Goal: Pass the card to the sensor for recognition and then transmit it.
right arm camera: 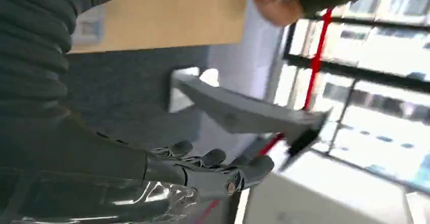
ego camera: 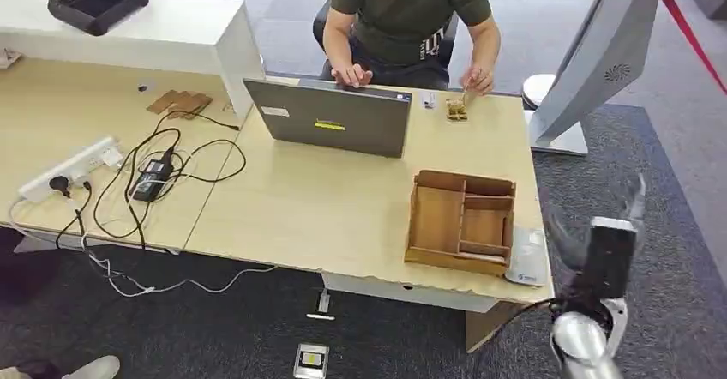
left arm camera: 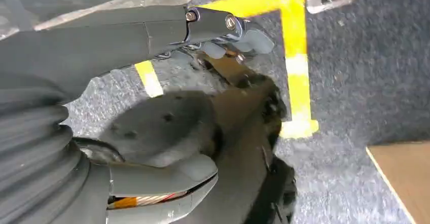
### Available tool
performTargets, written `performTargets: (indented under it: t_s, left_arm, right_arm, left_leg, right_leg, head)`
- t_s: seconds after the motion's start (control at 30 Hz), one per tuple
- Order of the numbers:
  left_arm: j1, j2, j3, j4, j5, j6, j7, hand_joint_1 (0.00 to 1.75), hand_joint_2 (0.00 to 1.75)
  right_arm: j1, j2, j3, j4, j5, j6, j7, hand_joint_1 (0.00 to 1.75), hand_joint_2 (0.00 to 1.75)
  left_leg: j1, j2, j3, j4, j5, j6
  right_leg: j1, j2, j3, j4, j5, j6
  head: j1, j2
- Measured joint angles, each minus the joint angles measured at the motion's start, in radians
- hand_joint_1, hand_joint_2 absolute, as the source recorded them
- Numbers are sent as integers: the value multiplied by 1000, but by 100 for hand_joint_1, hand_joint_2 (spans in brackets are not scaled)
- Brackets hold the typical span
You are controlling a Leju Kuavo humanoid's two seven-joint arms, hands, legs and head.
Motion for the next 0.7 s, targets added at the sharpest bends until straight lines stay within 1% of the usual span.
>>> performTargets:
  t_s: [0.03, 0.07, 0.1, 0.13, 0.17, 0.2, 0.23, 0.27, 0.3, 0.4, 0.43, 0.47, 0.5, 0.53, 0.6, 0.67, 0.7]
  left_arm:
    - [5, 5, 2, 1, -3, 16, -7, 0, 175]
    - [7, 8, 2, 2, -13, 40, -17, 0, 175]
    - [7, 11, 2, 2, -29, 71, -30, 0, 175]
    - [8, 15, 2, 2, -47, 101, -39, 0, 175]
    - [8, 16, 2, 2, -62, 127, -45, 0, 175]
    - [8, 19, 0, 2, -80, 153, -49, 0, 175]
    - [7, 20, -2, 2, -96, 170, -49, 0, 175]
    - [7, 21, -5, 2, -120, 201, -49, 0, 175]
    - [6, 23, -10, 2, -135, 224, -47, 0, 175]
    - [3, 28, -28, 1, -189, 288, -24, 0, 175]
    - [3, 30, -35, 1, -201, 306, -16, 0, 175]
    - [2, 32, -43, 1, -205, 325, -14, 0, 175]
    - [1, 33, -47, 1, -199, 331, -15, 0, 175]
    - [1, 35, -49, 1, -196, 331, -17, 0, 175]
    - [1, 38, -57, 1, -211, 337, -21, 0, 175]
    - [-1, 41, -78, 1, -225, 343, -23, 0, 175]
    - [-1, 43, -82, 1, -226, 340, -23, 0, 175]
  right_arm:
    - [34, -6, -47, 42, -104, 2, -17, 0, 175]
    - [64, -16, -83, 96, -213, 8, -9, 0, 175]
    - [85, -25, -106, 174, -325, 31, 4, 0, 175]
    - [102, -29, -110, 252, -405, 70, 16, 0, 175]
    - [115, -31, -112, 324, -463, 127, 34, 0, 175]
    - [128, -28, -115, 415, -524, 204, 58, 0, 175]
    - [136, -18, -118, 474, -561, 247, 87, 0, 175]
    - [142, 8, -125, 553, -620, 280, 160, 0, 175]
    - [142, 32, -131, 630, -657, 282, 226, 0, 175]
    - [149, 110, -133, 777, -643, 291, 438, 0, 175]
    - [148, 126, -133, 819, -630, 304, 456, 0, 175]
    - [148, 141, -131, 857, -626, 317, 427, 0, 175]
    - [148, 148, -130, 882, -628, 322, 370, 0, 175]
    - [147, 150, -129, 911, -633, 324, 294, 0, 175]
    - [137, 144, -129, 963, -617, 339, 171, 0, 175]
    - [124, 131, -121, 1023, -584, 372, 98, 0, 175]
    - [125, 125, -112, 1031, -557, 398, 63, 0, 175]
  left_leg:
    - [0, 0, 0, 0, -1, 0]
    - [0, 0, 0, 0, -1, 0]
    - [0, 0, 0, 0, -1, 0]
    - [0, 0, 0, 0, -2, 0]
    - [0, 0, 0, 0, -2, 0]
    - [0, 1, 0, 0, -2, -1]
    - [0, 1, 0, 0, -2, -1]
    - [0, 1, 1, 0, -2, -1]
    - [1, 2, 2, -1, -2, -1]
    - [2, 4, 3, -2, -3, -2]
    - [2, 4, 3, -2, -3, -2]
    - [2, 4, 4, -2, -4, -3]
    - [2, 5, 5, -2, -4, -3]
    - [2, 6, 5, -2, -4, -3]
    - [2, 7, 5, -2, -4, -3]
    - [1, 8, 5, -2, -4, -3]
    - [1, 8, 5, -2, -4, -3]
  right_leg:
    - [0, 0, 0, 0, 0, 0]
    - [0, 0, 0, 0, 0, 0]
    - [0, 0, 1, 0, 0, 0]
    - [0, 0, 1, 0, 0, 0]
    - [0, 0, 1, 0, 0, 0]
    - [0, 1, 1, 0, 0, 0]
    - [0, 1, 1, 0, 0, -1]
    - [0, 1, -1, 0, -1, -2]
    - [0, 1, 0, 0, -1, -2]
    - [0, 2, 0, 2, -3, -6]
    - [0, 3, 0, 3, -3, -6]
    - [0, 4, 0, 3, -4, -6]
    - [1, 4, 0, 3, -4, -6]
    - [1, 4, 1, 3, -4, -6]
    - [2, 5, 1, 3, -4, -6]
    - [2, 5, 2, 2, -4, -5]
    - [1, 5, 2, 2, -3, -5]
  head:
    - [1, 0]
    - [0, 0]
    - [1, 0]
    - [0, 0]
    - [1, 0]
    - [1, 0]
    - [0, 0]
    - [0, 0]
    - [0, 0]
    - [0, 0]
    - [0, 0]
    - [0, 0]
    - [-1, 0]
    - [0, 0]
    - [0, 0]
    - [0, 0]
    - [1, 0]
